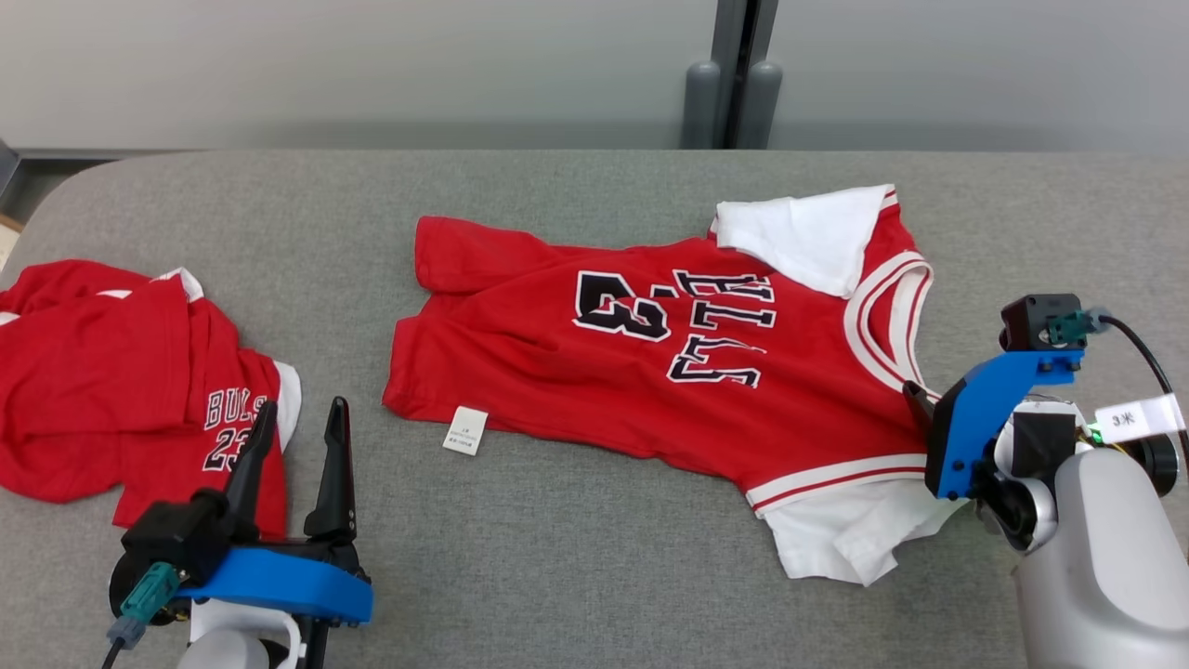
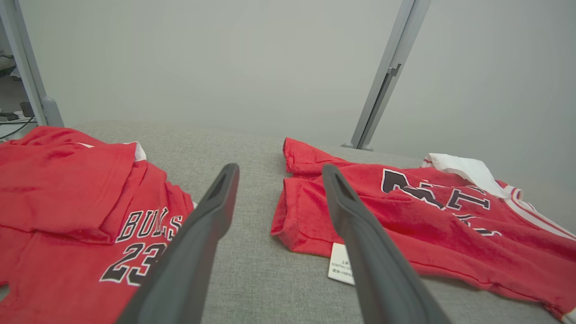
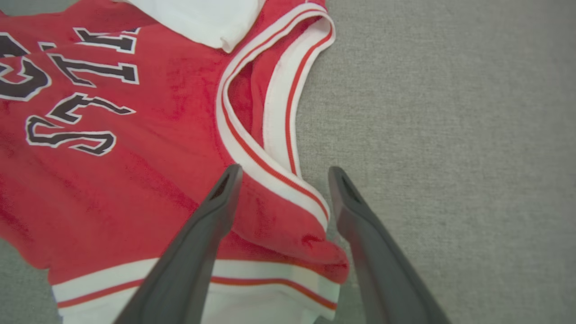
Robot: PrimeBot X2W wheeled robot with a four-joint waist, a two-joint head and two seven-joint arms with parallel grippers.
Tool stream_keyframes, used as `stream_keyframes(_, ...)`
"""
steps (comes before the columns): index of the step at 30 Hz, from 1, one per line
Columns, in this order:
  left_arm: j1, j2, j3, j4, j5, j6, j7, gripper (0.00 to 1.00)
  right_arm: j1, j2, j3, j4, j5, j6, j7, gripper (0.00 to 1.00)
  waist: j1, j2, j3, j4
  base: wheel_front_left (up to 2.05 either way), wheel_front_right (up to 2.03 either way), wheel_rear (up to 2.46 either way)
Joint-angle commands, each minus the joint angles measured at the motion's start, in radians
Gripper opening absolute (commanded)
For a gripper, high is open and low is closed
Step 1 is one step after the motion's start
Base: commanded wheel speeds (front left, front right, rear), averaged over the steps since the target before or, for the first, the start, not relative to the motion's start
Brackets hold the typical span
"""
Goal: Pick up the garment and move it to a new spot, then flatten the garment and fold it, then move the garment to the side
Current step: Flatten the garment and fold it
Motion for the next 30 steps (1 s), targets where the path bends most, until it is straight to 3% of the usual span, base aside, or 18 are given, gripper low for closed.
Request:
stream_keyframes(1,-0.022,0.002,-0.002,-0.002,-0.002,-0.004,-0.004,1.00,-0.033,-0.002,-0.005,0.029,-0.013,0.000,0.009,1.00,-0.0001,0.0000,0.019,0.014,0.00,0.00,0.00)
stream_keyframes(13,-0.071,-0.001,-0.011,-0.010,0.002,-0.008,-0.004,1.00,-0.168,-0.003,-0.051,0.298,-0.094,0.000,0.049,1.00,-0.0001,0.0000,0.097,0.053,0.00,0.00,0.00)
stream_keyframes(14,-0.074,-0.001,-0.011,-0.008,0.001,-0.008,-0.004,1.00,-0.171,-0.003,-0.051,0.321,-0.099,0.000,0.054,0.89,-0.0001,0.0000,0.099,0.054,0.00,0.00,0.00)
stream_keyframes(16,-0.078,-0.003,-0.012,-0.006,0.000,-0.008,-0.004,1.00,-0.178,0.001,-0.047,0.356,-0.095,0.000,0.051,0.00,-0.0001,0.0000,0.102,0.057,0.00,0.00,0.00)
stream_keyframes(30,-0.092,-0.012,-0.015,-0.026,0.002,-0.010,-0.004,1.00,-0.353,-0.092,0.057,0.273,-0.070,0.000,-0.203,0.00,-0.0001,0.0000,0.100,0.082,0.00,0.00,0.00)
